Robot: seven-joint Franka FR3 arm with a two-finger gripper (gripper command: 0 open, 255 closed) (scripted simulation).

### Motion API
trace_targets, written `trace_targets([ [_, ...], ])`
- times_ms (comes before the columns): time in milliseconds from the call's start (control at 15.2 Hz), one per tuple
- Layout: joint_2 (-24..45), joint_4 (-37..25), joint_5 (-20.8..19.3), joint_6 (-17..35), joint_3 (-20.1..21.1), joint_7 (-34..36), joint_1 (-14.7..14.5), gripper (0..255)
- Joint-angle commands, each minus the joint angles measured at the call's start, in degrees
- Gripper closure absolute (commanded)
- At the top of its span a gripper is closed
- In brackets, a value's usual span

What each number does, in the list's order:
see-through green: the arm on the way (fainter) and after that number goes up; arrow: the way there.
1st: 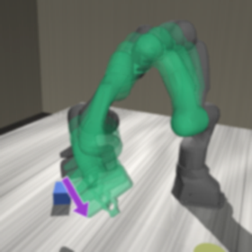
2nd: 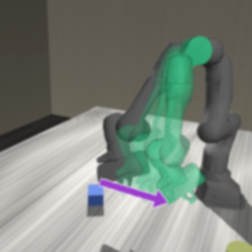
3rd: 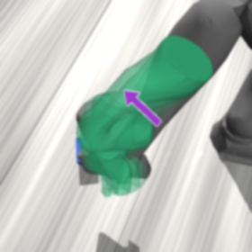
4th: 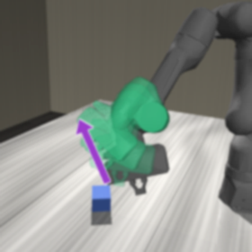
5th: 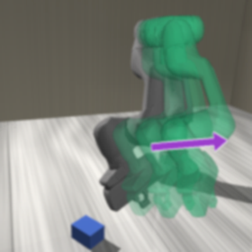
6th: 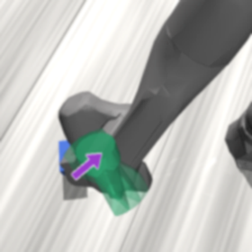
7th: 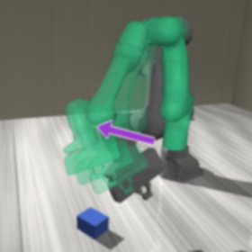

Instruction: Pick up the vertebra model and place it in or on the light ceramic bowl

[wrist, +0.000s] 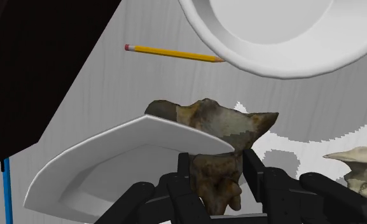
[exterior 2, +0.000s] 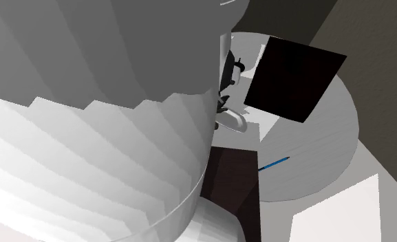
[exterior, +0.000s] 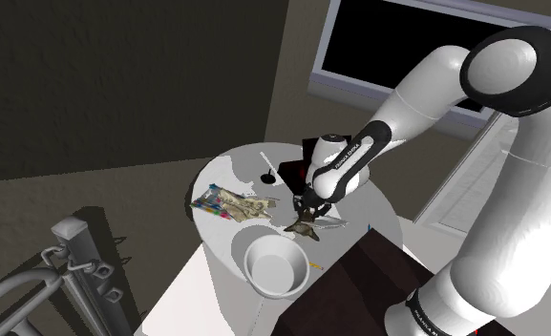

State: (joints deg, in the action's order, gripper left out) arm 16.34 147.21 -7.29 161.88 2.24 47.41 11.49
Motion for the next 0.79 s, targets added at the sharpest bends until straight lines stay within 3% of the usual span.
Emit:
trace_targets([
  [0,-1.92,0.28,0.51,-1.63,0.38,-0.49,0.33,255],
  [726,-11.74,1.08,3.28,-10.59,1.62,-2.72,0.99,255],
])
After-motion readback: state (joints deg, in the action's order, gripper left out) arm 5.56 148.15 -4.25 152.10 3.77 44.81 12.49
